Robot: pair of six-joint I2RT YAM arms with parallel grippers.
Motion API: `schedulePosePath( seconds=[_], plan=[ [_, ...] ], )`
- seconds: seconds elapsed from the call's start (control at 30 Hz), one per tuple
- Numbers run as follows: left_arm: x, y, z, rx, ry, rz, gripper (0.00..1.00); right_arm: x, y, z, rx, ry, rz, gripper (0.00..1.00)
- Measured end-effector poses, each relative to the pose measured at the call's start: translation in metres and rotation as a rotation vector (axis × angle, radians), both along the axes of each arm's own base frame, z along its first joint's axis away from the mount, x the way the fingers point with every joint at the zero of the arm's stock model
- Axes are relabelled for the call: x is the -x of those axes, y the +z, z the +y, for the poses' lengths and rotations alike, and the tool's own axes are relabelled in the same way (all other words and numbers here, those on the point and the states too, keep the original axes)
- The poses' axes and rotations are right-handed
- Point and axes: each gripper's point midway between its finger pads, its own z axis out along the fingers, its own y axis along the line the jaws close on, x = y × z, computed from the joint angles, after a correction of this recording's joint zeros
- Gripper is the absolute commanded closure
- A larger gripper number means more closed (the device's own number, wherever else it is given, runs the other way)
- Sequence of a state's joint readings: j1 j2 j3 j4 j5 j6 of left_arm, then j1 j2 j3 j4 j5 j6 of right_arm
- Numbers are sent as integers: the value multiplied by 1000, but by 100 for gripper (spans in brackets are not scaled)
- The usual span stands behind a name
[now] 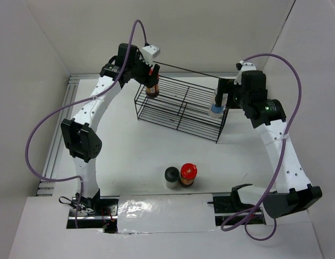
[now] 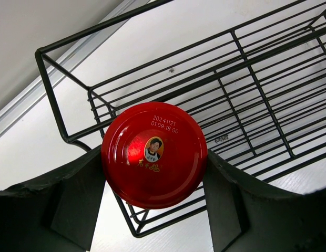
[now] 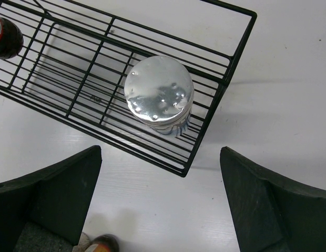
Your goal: Organize the condiment bottles
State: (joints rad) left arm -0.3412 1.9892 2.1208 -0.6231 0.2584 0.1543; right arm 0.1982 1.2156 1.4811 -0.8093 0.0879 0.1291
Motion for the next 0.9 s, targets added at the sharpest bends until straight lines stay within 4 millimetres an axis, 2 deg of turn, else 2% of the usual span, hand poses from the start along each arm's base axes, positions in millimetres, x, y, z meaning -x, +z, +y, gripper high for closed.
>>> schedulePosePath(
  seconds=[0.03, 0.13, 0.27, 0.33, 0.4, 0.43, 0.53, 0.57, 0.67, 0.7, 0.73, 0.8, 0.83, 0.9],
  plan=[
    [-1, -1, -1, 3, 0, 0, 58, 0, 0, 0, 0, 0, 0, 0],
    [-2, -1, 1, 9, 8, 4, 35, 2, 2, 0, 9, 6, 0, 0],
    [-2, -1, 2, 27, 17, 17, 20, 4, 8, 3, 30, 44, -10, 0],
    [-2, 0, 2, 30, 15, 18, 13, 5, 11, 6, 41, 67, -18, 4],
    [-2, 1, 1, 36, 12, 13, 11, 8, 11, 11, 56, 99, -15, 16],
    [-3, 3, 1, 40, 11, 7, 8, 10, 10, 16, 63, 127, -10, 26],
    [-5, 5, -1, 49, 6, -2, 1, 20, 6, 40, 72, 240, 4, 38],
    [-4, 5, -1, 51, 4, -1, 1, 24, 5, 50, 71, 288, 5, 39],
    [-4, 7, -2, 62, 6, 2, 1, 43, -2, 83, 52, 433, 20, 23],
    [-4, 8, -2, 63, 7, 1, 1, 51, -5, 96, 46, 493, 26, 7],
    [-4, 10, -2, 65, 7, -2, 1, 58, -8, 107, 38, 542, 35, 0],
    [-4, 15, -3, 70, 7, -13, 1, 76, -15, 132, 28, 654, 51, 0],
    [-5, 19, -3, 73, 6, -21, 1, 80, -16, 137, 23, 678, 56, 0],
    [-2, 24, -3, 78, 2, -27, 1, 109, -30, 168, 27, 811, 91, 0]
  ],
)
